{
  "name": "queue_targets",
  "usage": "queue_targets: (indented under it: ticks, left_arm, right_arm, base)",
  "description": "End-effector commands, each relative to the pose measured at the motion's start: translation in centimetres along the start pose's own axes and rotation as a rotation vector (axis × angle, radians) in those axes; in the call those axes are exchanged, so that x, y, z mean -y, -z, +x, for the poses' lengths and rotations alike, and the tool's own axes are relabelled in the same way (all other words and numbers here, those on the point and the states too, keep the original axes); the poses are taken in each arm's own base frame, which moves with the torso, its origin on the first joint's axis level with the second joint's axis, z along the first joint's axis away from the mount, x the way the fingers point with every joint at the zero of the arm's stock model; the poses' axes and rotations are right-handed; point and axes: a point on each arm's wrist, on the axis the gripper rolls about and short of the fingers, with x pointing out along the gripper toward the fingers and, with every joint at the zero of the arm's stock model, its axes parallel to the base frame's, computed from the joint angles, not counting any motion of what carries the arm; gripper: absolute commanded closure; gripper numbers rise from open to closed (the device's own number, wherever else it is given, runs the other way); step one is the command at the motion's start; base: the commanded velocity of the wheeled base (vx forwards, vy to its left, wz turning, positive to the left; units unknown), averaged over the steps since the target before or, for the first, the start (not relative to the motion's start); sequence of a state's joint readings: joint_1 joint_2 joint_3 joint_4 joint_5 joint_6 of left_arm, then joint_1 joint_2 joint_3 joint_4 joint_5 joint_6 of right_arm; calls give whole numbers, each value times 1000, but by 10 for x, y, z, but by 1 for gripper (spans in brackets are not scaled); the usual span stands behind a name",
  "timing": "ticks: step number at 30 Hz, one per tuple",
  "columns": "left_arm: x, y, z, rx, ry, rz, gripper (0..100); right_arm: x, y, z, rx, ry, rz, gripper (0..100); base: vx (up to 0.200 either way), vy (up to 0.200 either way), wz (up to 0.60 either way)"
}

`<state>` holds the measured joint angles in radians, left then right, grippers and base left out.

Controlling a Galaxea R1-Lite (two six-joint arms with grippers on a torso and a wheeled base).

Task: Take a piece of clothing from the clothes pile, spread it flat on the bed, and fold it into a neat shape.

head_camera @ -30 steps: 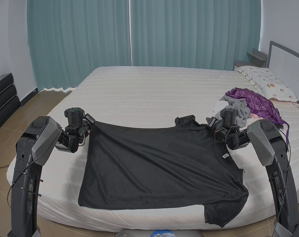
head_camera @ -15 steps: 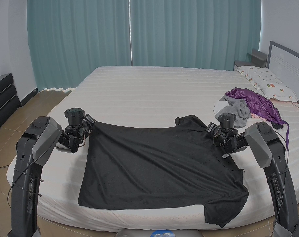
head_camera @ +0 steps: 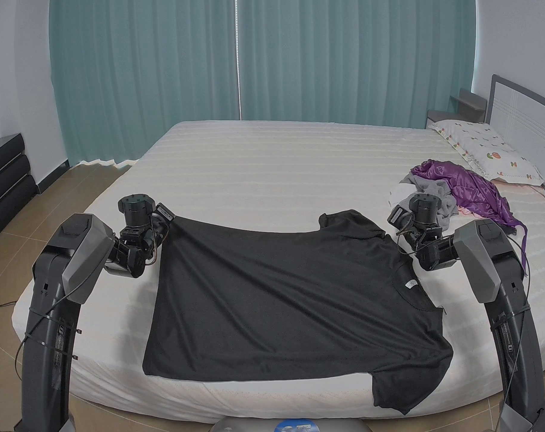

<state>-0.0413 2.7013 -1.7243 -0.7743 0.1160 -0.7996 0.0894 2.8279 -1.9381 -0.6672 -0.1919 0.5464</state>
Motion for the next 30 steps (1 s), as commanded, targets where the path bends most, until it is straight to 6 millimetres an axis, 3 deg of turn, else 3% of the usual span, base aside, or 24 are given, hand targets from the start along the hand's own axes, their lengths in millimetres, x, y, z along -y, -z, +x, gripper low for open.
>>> queue_targets:
  ticks: [1,6,10,11,25,26,30]
  left_arm:
    - [-3,3,5,18,13,-2,100]
    - [-4,5,5,12,10,-1,100]
    - [-5,6,5,6,3,0,100]
    - [-5,6,5,6,3,0,100]
    - [-8,9,2,-9,-12,4,100]
    - [-7,9,2,-10,-9,4,100]
    - [-7,10,3,-7,-6,10,100]
  right_arm:
    - [-5,-14,2,61,-12,13,100]
    - [-3,-9,1,40,-1,9,100]
    - [1,11,-7,-56,19,-16,100]
    - [2,14,-8,-71,27,-22,0]
    - [16,26,-24,-217,64,-45,0]
    - [17,27,-24,-225,69,-46,100]
    - [16,29,-24,-229,68,-46,100]
  base:
    - [0,0,0]
    - [0,0,0]
    - [0,0,0]
    - [0,0,0]
    - [0,0,0]
    - [0,0,0]
    - [0,0,0]
